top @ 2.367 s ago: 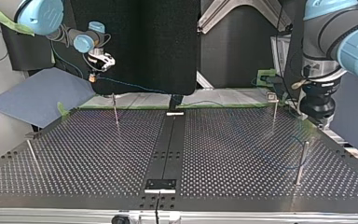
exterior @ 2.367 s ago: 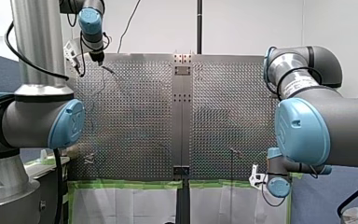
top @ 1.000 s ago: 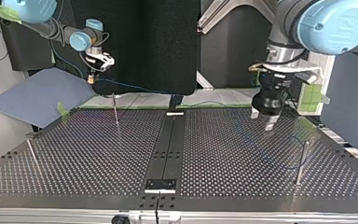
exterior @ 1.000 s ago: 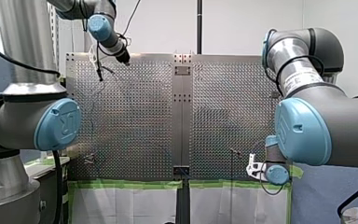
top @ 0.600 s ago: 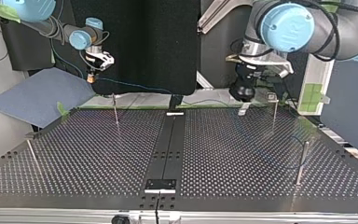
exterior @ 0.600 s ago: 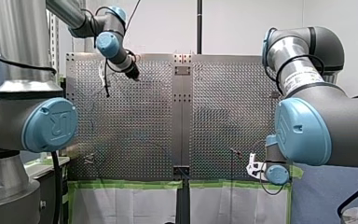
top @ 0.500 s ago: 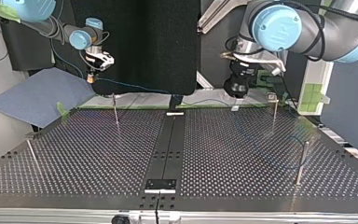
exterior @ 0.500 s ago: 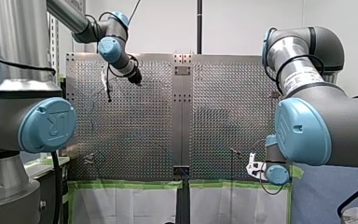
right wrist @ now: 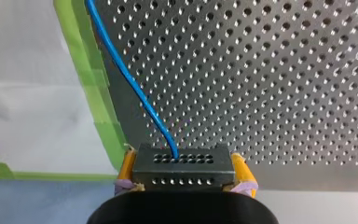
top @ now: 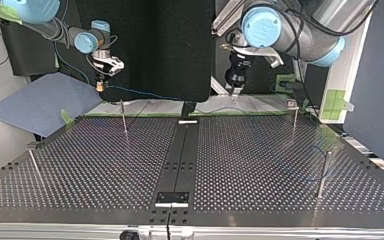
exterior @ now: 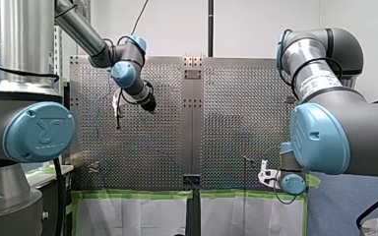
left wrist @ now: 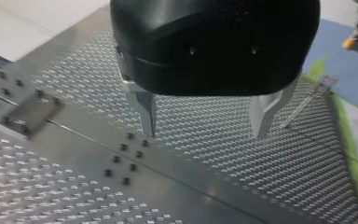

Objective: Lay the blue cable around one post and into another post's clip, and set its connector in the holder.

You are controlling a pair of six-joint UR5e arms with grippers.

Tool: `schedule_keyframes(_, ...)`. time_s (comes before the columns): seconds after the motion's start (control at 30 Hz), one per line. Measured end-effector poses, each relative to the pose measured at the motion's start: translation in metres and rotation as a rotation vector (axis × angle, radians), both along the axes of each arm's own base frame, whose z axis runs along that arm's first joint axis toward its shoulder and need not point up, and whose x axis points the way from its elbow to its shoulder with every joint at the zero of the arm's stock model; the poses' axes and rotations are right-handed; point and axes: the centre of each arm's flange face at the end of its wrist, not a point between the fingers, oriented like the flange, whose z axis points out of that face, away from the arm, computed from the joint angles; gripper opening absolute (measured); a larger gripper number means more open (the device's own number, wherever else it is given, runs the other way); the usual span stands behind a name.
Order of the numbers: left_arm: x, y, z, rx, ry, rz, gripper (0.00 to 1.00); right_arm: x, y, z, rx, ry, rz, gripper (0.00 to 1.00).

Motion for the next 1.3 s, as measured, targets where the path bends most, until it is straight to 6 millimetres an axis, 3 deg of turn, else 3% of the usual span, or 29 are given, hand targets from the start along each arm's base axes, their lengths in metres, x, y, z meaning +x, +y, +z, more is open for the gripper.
schedule_keyframes(0.17, -0.01, -0.01, -0.027, 0.038, 0.02, -0.007, 1.0, 0.004, -0.002, 0.002, -0.017, -0.01, 0.037, 0.0)
schedule_keyframes(0.53, -0.018, -0.037, -0.059, 0.089, 0.007, -0.029, 1.0, 0.009, -0.001, 0.002, -0.015, -0.021, 0.087, 0.0)
schedule_keyframes(1.1, -0.047, -0.101, -0.112, 0.008, 0.028, -0.221, 1.0, 0.01, 0.0, 0.002, -0.014, -0.021, 0.091, 0.0)
schedule_keyframes(1.3, -0.041, -0.124, -0.121, 0.023, -0.018, -0.258, 1.0, 0.011, 0.0, 0.002, -0.014, -0.021, 0.093, 0.0)
